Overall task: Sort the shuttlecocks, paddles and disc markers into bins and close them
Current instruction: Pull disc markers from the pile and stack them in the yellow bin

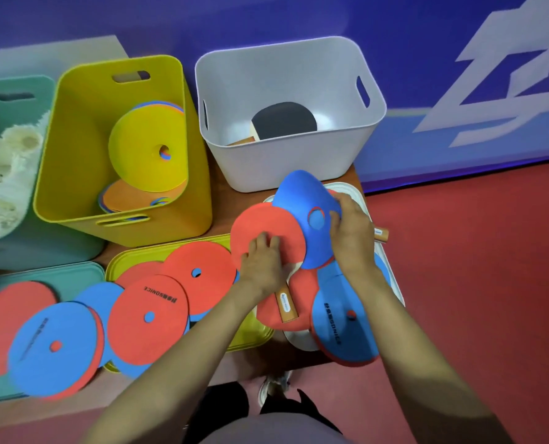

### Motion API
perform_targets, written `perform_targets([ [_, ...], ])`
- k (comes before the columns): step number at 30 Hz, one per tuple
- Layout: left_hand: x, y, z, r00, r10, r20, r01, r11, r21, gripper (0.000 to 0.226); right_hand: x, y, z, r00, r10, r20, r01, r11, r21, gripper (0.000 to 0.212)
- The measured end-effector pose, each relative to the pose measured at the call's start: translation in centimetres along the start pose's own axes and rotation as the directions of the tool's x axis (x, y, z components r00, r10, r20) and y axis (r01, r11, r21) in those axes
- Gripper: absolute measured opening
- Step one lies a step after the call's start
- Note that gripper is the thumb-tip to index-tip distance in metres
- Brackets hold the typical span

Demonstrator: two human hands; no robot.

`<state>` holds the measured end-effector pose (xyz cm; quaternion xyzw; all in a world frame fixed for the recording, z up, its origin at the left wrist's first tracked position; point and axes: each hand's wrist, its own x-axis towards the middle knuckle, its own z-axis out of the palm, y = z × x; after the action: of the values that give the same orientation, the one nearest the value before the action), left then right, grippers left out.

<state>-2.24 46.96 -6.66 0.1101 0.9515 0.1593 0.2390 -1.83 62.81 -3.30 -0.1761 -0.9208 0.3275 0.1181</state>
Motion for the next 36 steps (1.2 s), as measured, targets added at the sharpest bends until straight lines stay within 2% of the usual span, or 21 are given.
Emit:
perform_targets([
  [3, 0.1, -0.4, -0.2, 0.999, 0.014, -0.029, -0.017, 0.995, -0.094, 0.062, -0.5, -1.4, -0.4, 0.982, -0.112, -0.153, 0.118, 0.993, 0.029, 0.021],
  [6, 0.0, -0.9, -0.5, 0.998, 0.044, -0.048, -0.051, 0.985, -0.162, 0.062, -0.8, -2.8, -0.4, 0.942, -0.23, -0.244, 0.242, 0.97, 0.021, 0.028],
  [10, -0.4, -1.5, -0.2, 0.999, 0.03, 0.012, -0.028, 0.994, -0.105, 0.067, -0.6, -4.0, -0.6, 0.877, -0.28, -0.39, 0.327, 0.943, 0.059, 0.021],
  [12, -0.4, -1.7, -0.5, 0.999, 0.006, -0.042, -0.016, 0.967, -0.253, 0.064, -0.2, -5.0, -1.3, 0.842, -0.293, -0.452, 0.395, 0.907, 0.149, 0.015],
  [14, -0.2, -1.9, -1.6, 0.981, -0.065, -0.182, -0.036, 0.863, -0.504, 0.065, 0.0, -6.2, -2.1, 0.859, -0.28, -0.428, 0.419, 0.866, 0.274, 0.014],
  [16, -0.2, -1.6, -3.4, 0.934, -0.144, -0.326, -0.12, 0.735, -0.667, 0.07, 0.1, -7.0, -2.7, 0.877, -0.271, -0.396, 0.419, 0.835, 0.357, 0.014],
  [18, -0.3, -1.2, -5.5, 0.884, -0.195, -0.424, -0.221, 0.625, -0.749, 0.067, 0.2, -7.7, -2.9, 0.882, -0.263, -0.39, 0.42, 0.814, 0.401, 0.013],
  [20, -0.7, -1.0, -7.5, 0.834, -0.266, -0.484, -0.289, 0.536, -0.793, 0.053, 0.1, -8.5, -3.0, 0.885, -0.241, -0.398, 0.414, 0.8, 0.435, 0.011],
  [23, -1.3, -2.0, -9.4, 0.731, -0.396, -0.555, -0.353, 0.477, -0.805, 0.038, 0.2, -9.9, -3.1, 0.901, -0.194, -0.387, 0.38, 0.785, 0.489, 0.01],
  [24, -1.7, -2.5, -9.9, 0.719, -0.422, -0.552, -0.365, 0.447, -0.817, 0.035, 0.3, -10.1, -3.1, 0.908, -0.175, -0.381, 0.363, 0.783, 0.505, 0.01],
  [26, -2.5, -3.5, -11.4, 0.747, -0.43, -0.507, -0.379, 0.351, -0.856, 0.031, 0.6, -10.8, -3.0, 0.92, -0.146, -0.365, 0.336, 0.772, 0.54, 0.014],
  [30, -4.1, -6.1, -14.7, 0.867, -0.336, -0.368, -0.331, 0.164, -0.929, 0.031, 1.0, -12.4, -2.2, 0.932, -0.138, -0.335, 0.319, 0.751, 0.579, 0.023],
  [33, -4.9, -8.3, -16.4, 0.878, -0.319, -0.357, -0.322, 0.158, -0.933, 0.033, 1.3, -14.3, -0.9, 0.943, -0.126, -0.309, 0.298, 0.736, 0.608, 0.028],
  [36, -5.2, -10.6, -17.8, 0.831, -0.408, -0.378, -0.324, 0.197, -0.925, 0.031, 2.1, -16.0, 0.9, 0.946, -0.171, -0.274, 0.299, 0.782, 0.547, 0.011],
])
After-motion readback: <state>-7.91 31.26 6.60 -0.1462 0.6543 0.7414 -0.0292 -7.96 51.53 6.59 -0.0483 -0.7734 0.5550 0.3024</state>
